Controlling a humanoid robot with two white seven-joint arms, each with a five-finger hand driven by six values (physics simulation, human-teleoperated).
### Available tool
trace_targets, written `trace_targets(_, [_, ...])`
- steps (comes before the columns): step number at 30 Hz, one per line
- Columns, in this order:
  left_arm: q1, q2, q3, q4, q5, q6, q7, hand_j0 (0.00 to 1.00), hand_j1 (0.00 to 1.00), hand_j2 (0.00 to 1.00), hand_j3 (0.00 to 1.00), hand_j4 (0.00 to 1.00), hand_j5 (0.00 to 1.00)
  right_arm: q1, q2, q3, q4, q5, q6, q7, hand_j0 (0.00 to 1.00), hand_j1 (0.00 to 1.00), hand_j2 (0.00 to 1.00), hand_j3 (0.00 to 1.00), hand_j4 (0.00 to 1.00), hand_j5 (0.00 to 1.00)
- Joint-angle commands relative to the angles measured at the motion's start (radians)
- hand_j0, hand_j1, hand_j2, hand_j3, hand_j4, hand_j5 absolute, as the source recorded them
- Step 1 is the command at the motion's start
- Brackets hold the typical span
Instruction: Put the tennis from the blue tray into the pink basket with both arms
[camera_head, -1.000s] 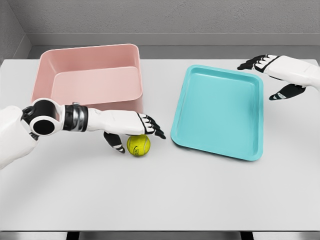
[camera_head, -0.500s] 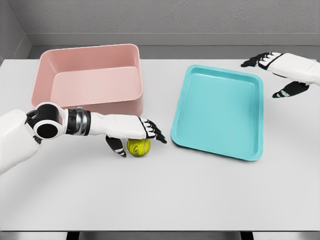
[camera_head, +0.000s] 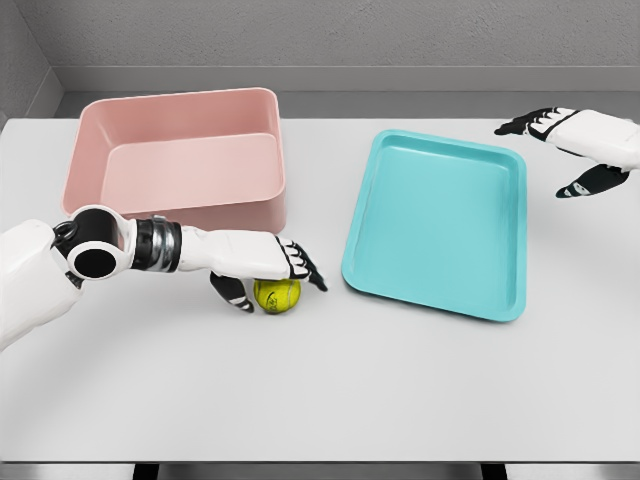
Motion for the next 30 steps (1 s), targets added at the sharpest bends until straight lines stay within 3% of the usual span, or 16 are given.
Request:
trace_targets(1, [0.000,0.000,0.000,-0.001,0.006,-0.002,0.000,0.85,0.85,0.85,0.85,0.85,0.85,0.000,-0.001,-0.001,-0.002,-0.006,0.002,-0.001,1.00,1.00,1.00,1.00,1.00,1.00])
trace_targets(7, [0.012,0.005,0.006,-0.009,0.016,-0.007,0.000,0.54,0.54,0.54,0.54,0.54,0.54,0.000,-0.001,-0.001,-0.003,-0.006,0.002,-0.001,1.00,1.00,1.00,1.00,1.00,1.00])
trace_targets(9, [0.012,0.008,0.008,-0.009,0.018,-0.007,0.000,0.51,0.51,0.51,0.51,0.51,0.51,0.000,-0.001,-0.001,-0.003,-0.006,0.002,-0.001,1.00,1.00,1.00,1.00,1.00,1.00])
trace_targets(17, [0.012,0.008,0.014,-0.014,0.019,-0.005,0.000,0.48,0.48,0.48,0.48,0.48,0.48,0.000,0.000,-0.001,-0.006,-0.006,0.002,-0.001,1.00,1.00,1.00,1.00,1.00,1.00])
trace_targets(26, [0.009,0.057,0.041,-0.122,0.041,-0.002,0.000,0.46,0.46,0.46,0.46,0.46,0.46,-0.003,0.000,-0.001,-0.006,-0.006,0.002,-0.001,1.00,1.00,1.00,1.00,1.00,1.00])
trace_targets(30, [-0.015,0.080,0.067,-0.130,0.070,-0.005,0.000,0.46,0.46,0.46,0.46,0.46,0.46,-0.003,0.000,-0.001,-0.006,-0.006,0.002,-0.001,1.00,1.00,1.00,1.00,1.00,1.00])
